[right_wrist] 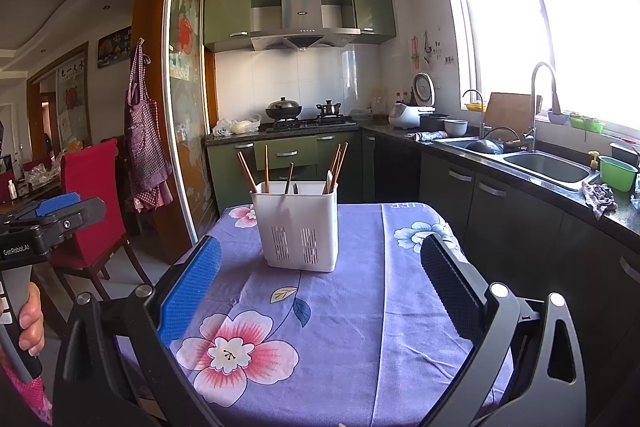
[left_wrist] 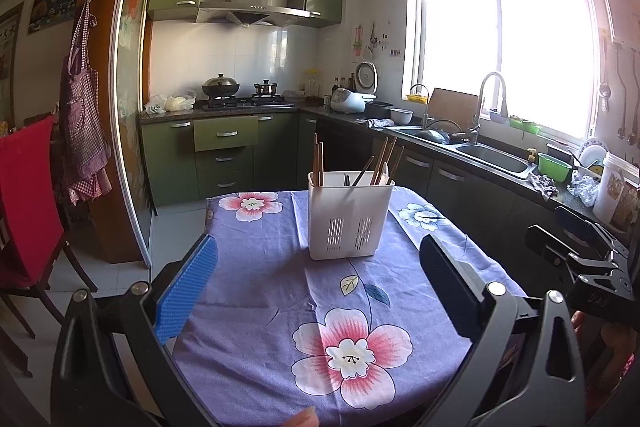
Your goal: Organize utensils
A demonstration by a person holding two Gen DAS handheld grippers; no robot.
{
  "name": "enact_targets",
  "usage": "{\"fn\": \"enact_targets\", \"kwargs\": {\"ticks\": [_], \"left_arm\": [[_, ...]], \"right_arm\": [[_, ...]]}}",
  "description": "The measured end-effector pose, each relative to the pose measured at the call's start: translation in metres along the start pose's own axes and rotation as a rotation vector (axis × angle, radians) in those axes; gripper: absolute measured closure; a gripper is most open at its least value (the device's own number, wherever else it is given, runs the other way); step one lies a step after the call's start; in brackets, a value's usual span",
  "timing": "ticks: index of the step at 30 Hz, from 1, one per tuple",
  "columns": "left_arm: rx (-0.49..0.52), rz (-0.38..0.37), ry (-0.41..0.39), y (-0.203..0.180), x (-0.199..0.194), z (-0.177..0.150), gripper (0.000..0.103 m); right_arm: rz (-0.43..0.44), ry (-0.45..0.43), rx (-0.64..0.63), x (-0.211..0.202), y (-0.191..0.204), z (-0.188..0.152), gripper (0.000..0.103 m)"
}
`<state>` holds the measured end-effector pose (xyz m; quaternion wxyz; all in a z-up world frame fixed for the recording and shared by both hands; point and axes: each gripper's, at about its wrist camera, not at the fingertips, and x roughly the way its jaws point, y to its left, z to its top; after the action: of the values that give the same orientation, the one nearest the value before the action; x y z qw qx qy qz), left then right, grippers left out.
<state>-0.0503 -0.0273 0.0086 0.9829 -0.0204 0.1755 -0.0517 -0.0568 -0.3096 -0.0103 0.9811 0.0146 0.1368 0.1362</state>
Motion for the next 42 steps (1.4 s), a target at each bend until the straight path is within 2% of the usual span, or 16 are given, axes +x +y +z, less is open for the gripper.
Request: {"fn": "enact_targets", "kwargs": {"ticks": [18, 42], "left_arm": [[0.0, 0.011, 0.012, 0.0012, 0.0041, -0.0013, 0.007], [-0.017, -0.019, 0.04, 0.0016, 0.0066, 0.0002, 0.007]], "right_arm": [[-0.001, 0.012, -0.003, 0.007, -0.0002, -0.001, 0.005], [-0.001, 0.019, -0.001, 0.0085, -0.0003, -0.0034, 0.005]]}}
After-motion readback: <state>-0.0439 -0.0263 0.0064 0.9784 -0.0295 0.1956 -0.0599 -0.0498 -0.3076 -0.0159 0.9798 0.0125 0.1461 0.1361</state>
